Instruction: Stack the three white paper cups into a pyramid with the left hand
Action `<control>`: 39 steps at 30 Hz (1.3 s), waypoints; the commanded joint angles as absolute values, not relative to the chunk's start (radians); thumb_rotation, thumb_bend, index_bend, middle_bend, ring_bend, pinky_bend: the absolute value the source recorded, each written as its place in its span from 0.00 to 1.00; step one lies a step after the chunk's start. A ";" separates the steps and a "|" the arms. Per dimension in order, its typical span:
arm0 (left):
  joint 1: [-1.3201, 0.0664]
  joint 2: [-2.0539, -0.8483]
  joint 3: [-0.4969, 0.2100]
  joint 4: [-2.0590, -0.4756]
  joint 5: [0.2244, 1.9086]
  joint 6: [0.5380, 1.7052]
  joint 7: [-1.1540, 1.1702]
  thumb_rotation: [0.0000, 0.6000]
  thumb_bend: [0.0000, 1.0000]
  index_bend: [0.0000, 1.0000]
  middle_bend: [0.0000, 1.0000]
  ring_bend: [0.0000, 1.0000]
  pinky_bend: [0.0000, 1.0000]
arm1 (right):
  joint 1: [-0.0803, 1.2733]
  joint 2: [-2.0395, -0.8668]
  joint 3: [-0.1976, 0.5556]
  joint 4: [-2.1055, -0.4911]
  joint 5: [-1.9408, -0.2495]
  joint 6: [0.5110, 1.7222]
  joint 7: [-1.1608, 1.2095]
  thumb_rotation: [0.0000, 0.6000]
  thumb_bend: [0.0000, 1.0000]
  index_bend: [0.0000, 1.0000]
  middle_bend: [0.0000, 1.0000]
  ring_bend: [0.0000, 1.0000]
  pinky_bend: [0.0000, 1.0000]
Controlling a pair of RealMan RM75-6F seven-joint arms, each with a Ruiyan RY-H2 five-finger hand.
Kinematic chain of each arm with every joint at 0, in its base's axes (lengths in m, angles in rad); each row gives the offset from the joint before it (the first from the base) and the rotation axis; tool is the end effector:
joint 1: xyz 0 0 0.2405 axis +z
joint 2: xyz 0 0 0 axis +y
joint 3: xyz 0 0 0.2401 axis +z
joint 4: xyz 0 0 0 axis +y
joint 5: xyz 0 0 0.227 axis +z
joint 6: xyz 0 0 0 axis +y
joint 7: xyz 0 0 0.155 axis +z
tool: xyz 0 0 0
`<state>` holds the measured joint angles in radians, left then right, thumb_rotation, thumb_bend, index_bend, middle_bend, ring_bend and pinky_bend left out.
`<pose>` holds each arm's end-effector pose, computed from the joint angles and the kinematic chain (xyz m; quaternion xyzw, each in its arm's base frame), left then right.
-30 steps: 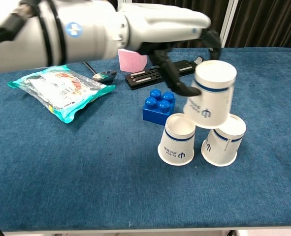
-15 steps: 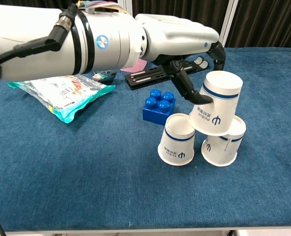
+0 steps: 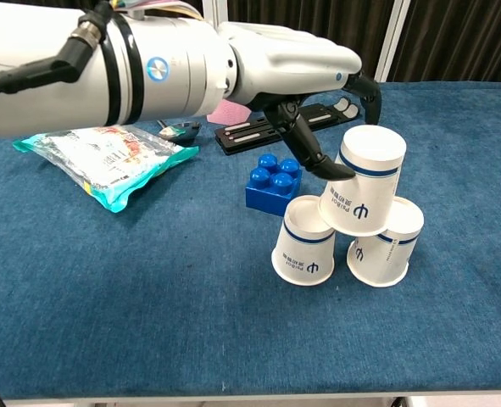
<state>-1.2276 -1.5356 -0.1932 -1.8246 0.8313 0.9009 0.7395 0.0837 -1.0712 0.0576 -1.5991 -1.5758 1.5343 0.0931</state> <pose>0.0595 0.2856 -0.0609 -0.8702 -0.2020 -0.3701 0.2550 -0.2961 -0.1935 0.1560 0.5993 -0.3646 0.4288 0.5692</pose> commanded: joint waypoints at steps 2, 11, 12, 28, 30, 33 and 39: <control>-1.215 -1.506 -0.180 -1.861 0.849 0.924 0.729 0.63 0.25 0.16 0.09 0.00 0.00 | 0.083 -1.068 0.058 -1.602 -1.578 1.536 0.094 1.00 0.24 0.00 0.03 0.00 0.01; -1.034 -1.323 -0.147 -1.969 0.998 1.097 0.562 0.70 0.23 0.14 0.09 0.00 0.00 | 0.087 -1.061 0.060 -1.605 -1.589 1.538 0.097 1.00 0.24 0.00 0.03 0.00 0.01; -1.009 -1.308 -0.138 -1.967 1.015 1.119 0.543 0.74 0.23 0.14 0.09 0.00 0.00 | 0.089 -1.061 0.060 -1.605 -1.591 1.536 0.098 1.00 0.24 0.00 0.03 0.00 0.01; -0.575 -1.194 0.076 -1.766 1.185 1.418 0.302 1.00 0.23 0.14 0.09 0.01 0.00 | 0.131 -1.081 0.054 -1.573 -1.604 1.477 0.140 1.00 0.24 0.00 0.03 0.00 0.01; -0.514 -1.197 0.098 -1.734 1.224 1.471 0.263 1.00 0.22 0.14 0.09 0.01 0.00 | 0.136 -1.082 0.056 -1.565 -1.603 1.472 0.148 1.00 0.24 0.00 0.03 0.00 0.01; -0.428 -1.211 0.126 -1.676 1.296 1.555 0.197 1.00 0.21 0.14 0.09 0.01 0.00 | 0.140 -1.084 0.057 -1.560 -1.602 1.470 0.144 1.00 0.24 0.00 0.03 0.00 0.01; -0.298 -1.223 0.169 -1.605 1.405 1.661 0.093 1.00 0.20 0.14 0.09 0.01 0.00 | 0.132 -1.093 0.050 -1.570 -1.600 1.476 0.111 1.00 0.24 0.00 0.03 0.00 0.01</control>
